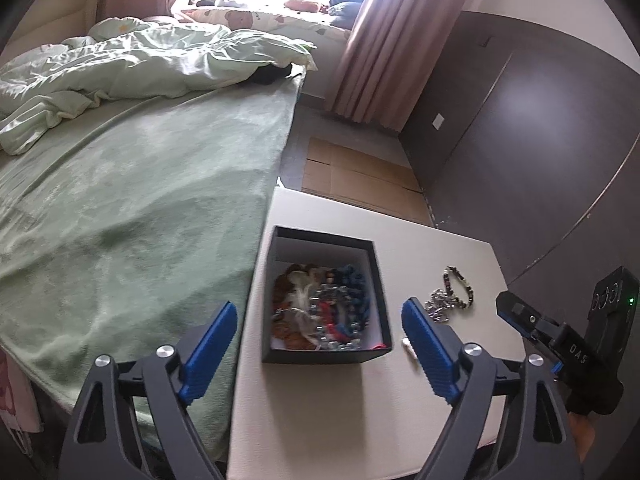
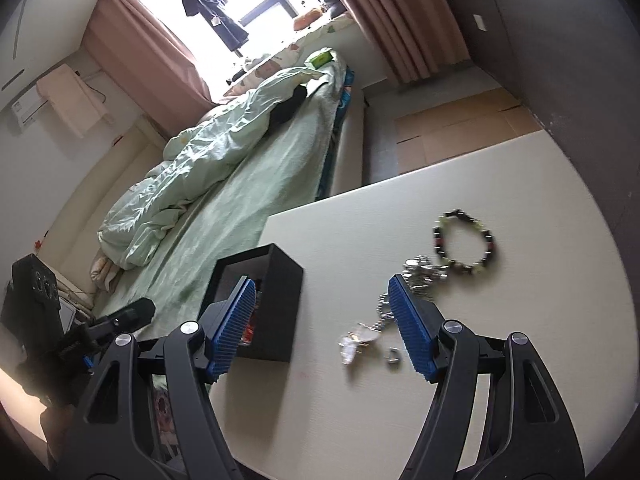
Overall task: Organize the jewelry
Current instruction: 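Move the left tool to the white butterfly pendant and close on it, then drop the butterfly into the box with the left tool while the right tool grasps the black-green bead bracelet, then carry the bead bracelet over the box with the right tool and open it, then move the left tool to the silver chain and close on it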
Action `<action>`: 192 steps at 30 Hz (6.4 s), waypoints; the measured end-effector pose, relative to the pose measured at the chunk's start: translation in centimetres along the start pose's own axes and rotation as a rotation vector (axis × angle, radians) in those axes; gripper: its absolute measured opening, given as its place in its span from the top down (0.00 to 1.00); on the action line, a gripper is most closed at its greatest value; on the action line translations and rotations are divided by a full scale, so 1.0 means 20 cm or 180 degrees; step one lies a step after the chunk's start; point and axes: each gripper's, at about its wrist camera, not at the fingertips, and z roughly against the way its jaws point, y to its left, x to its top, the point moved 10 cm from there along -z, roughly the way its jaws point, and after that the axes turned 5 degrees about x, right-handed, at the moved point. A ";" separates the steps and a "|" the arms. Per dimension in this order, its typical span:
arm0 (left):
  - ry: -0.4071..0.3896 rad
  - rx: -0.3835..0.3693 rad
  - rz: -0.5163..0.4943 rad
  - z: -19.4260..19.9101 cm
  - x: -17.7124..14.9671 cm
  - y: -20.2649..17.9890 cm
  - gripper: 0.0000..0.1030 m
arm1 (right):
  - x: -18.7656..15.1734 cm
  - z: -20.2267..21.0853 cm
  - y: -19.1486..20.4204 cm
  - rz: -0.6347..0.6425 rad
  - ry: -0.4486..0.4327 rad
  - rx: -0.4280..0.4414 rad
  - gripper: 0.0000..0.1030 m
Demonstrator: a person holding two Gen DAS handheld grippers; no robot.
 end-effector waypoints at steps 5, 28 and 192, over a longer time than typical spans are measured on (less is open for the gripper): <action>-0.0011 -0.0066 -0.0129 -0.02 -0.01 -0.13 0.20 | 0.00 0.06 -0.11 -0.0024 0.0050 -0.0117 0.33; 0.0248 -0.0283 -0.0400 -0.24 -0.30 -0.69 0.42 | 0.01 0.20 -0.45 -0.0464 0.0062 -0.0354 0.33; -0.0198 0.0266 -0.0167 -0.04 -0.04 -0.26 0.08 | 0.00 0.07 -0.25 -0.0156 0.0139 -0.0410 0.05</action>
